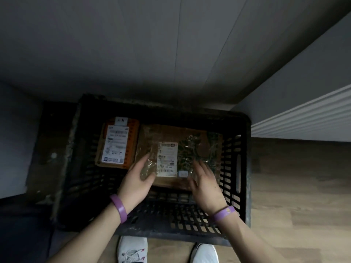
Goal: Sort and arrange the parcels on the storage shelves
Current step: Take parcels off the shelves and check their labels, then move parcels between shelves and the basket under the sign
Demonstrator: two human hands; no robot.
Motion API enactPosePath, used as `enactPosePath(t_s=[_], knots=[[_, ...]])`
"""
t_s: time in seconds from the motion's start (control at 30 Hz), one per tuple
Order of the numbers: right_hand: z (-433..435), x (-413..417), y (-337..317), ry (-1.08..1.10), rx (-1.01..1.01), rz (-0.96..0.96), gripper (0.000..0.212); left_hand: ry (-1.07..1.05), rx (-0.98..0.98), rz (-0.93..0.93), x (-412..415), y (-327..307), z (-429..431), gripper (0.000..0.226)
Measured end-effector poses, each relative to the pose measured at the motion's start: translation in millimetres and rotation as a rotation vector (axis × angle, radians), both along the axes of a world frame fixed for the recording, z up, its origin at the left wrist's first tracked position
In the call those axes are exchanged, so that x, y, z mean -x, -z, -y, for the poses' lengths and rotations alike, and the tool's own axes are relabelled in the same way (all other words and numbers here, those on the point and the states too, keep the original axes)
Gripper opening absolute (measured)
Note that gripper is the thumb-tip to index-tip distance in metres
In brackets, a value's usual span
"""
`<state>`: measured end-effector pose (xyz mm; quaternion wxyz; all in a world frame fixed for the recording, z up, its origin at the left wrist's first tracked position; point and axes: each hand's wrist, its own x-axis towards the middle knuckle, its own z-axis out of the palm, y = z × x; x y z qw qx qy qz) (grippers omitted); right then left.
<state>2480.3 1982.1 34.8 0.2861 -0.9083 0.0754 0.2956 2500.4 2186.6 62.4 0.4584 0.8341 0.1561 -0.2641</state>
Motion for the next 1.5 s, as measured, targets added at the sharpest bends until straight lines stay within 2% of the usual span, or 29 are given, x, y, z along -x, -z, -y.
enactPosePath(t_s=[0.2, 0.43, 0.63, 0.8, 0.97, 1.1, 1.33, 1.5], knots=[[-11.1, -46.7, -168.0, 0.000, -0.028, 0.030, 0.059, -0.002, 0.026, 0.051, -34.3, -158.8, -11.3, 0.059], [-44.0, -81.6, -436.8, 0.057, -0.067, 0.110, 0.053, -0.148, 0.194, 0.025, -63.0, -418.9, -29.6, 0.051], [-98.7, -97.6, -623.0, -0.082, -0.152, 0.277, 0.054, -0.252, 0.317, 0.197, -67.0, -605.9, -53.3, 0.044], [-157.5, -113.5, -733.0, -0.332, -0.240, 0.432, 0.056, -0.347, 0.206, 0.434, -53.9, -722.7, -91.7, 0.046], [-210.6, -106.2, -818.4, -0.595, -0.382, 0.582, 0.055, -0.551, 0.055, 0.618, 3.6, -806.1, -129.5, 0.050], [-245.3, -65.0, -867.3, -0.840, -0.524, 0.645, 0.055, -0.742, -0.021, 0.727, 78.1, -852.1, -144.5, 0.051], [-307.0, 72.1, -928.4, -1.232, -0.904, 0.635, 0.052, -1.012, -0.216, 0.829, 236.4, -904.3, -156.4, 0.051], [-347.0, 193.6, -948.6, -1.526, -1.089, 0.564, 0.053, -1.268, -0.370, 0.824, 369.2, -925.9, -155.7, 0.053]])
